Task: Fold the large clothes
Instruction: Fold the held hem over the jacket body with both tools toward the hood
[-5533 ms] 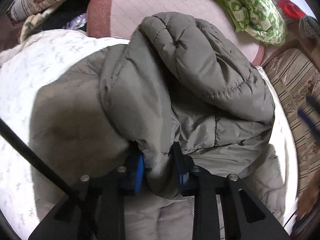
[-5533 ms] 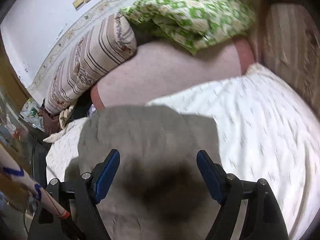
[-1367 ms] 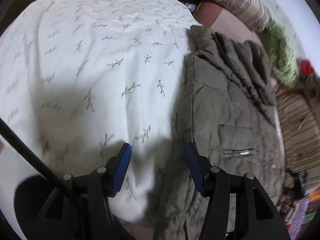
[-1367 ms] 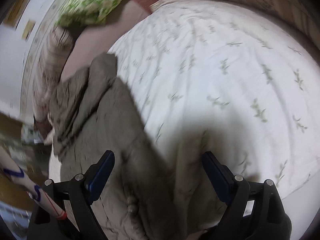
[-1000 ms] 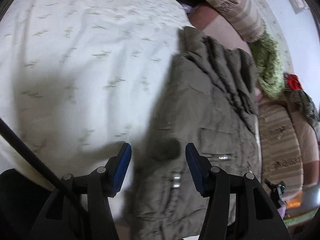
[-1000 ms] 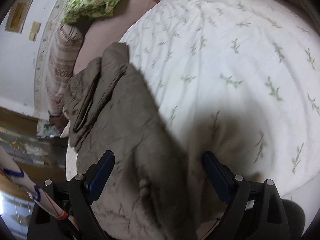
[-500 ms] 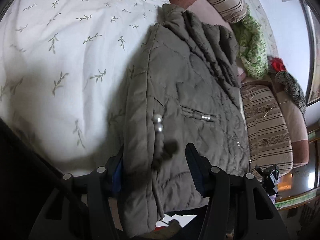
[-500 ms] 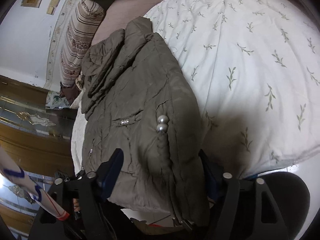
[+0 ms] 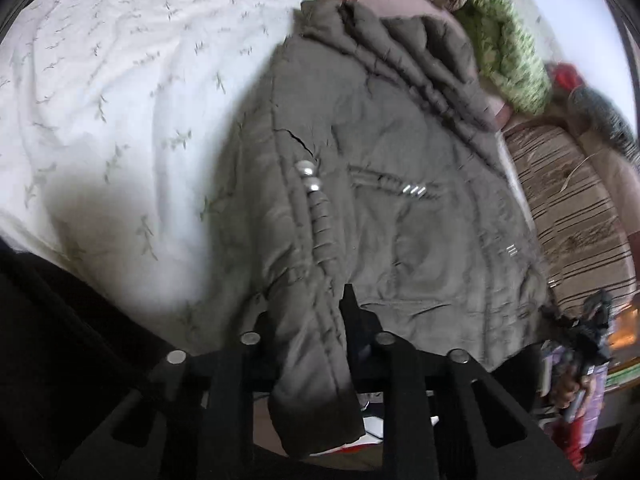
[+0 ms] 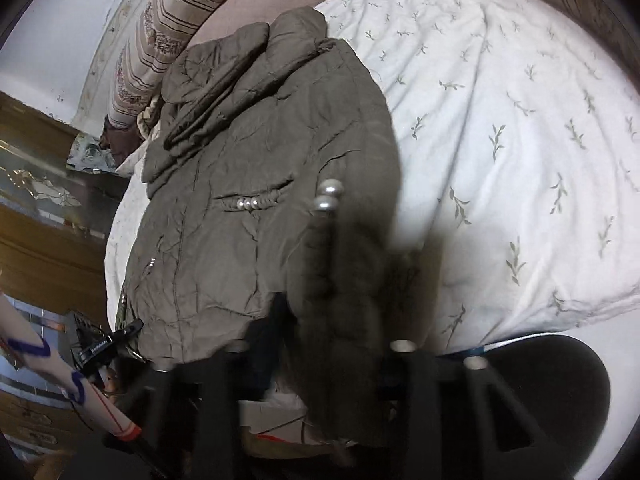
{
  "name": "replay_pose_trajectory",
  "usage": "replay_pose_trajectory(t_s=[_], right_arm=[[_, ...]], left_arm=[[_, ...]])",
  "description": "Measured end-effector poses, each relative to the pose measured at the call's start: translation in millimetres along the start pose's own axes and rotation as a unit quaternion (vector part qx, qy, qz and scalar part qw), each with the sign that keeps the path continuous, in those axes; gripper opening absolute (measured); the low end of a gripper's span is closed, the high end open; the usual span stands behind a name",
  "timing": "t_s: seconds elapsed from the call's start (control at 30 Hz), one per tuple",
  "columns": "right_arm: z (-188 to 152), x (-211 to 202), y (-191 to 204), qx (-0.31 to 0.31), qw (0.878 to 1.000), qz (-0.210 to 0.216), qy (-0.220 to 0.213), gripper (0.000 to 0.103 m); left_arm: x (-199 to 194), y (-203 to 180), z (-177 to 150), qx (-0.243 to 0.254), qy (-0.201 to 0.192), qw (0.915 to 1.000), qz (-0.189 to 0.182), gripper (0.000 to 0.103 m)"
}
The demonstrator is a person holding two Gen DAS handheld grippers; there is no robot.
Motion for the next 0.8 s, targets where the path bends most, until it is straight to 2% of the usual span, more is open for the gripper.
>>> replay_pose_trajectory(t_s=[0.13, 0.37, 0.47, 0.57, 0.8], right_arm=[[6.0, -19.1, 4.5, 0.015, 0.999, 0.043, -0.013, 0.021], [28.3, -42.5, 28.2, 0.008, 0.996, 0.079, -0.040, 0.020], [41.5, -54.1, 38.5, 0.003, 0.994, 0.093, -0.053, 0.020], [59.8, -66.3, 54.4, -0.011, 0.993, 0.095, -0.072, 0.020], [110.5, -82.2, 87.5, -0.035, 0.990, 0.085, -0.106, 0.020]], left_arm=[[-29.6, -8.3, 10.5, -0.003, -0.029, 0.9995, -0.013, 0.018], [-53.6, -41.1, 37.8, 0.019, -0.066, 0.9973, -0.026, 0.018], [-62.9, -50.5, 52.1, 0.020, -0.083, 0.9954, -0.043, 0.018], [-70.2, -58.6, 72.0, 0.023, -0.103, 0.9931, -0.052, 0.018], [-72.4, -87.0, 126.7, 0.046, -0.136, 0.9888, -0.039, 0.018]])
Point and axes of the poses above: each gripper's, at about its wrist camera, not at the fingertips, and x roughly the way its jaws point, y to its left, z to its top, the point moved 3 cm from there along x, roughly the way its jaws point, and after that the axes turned 8 degrees about -z, right-handed, at the moved point
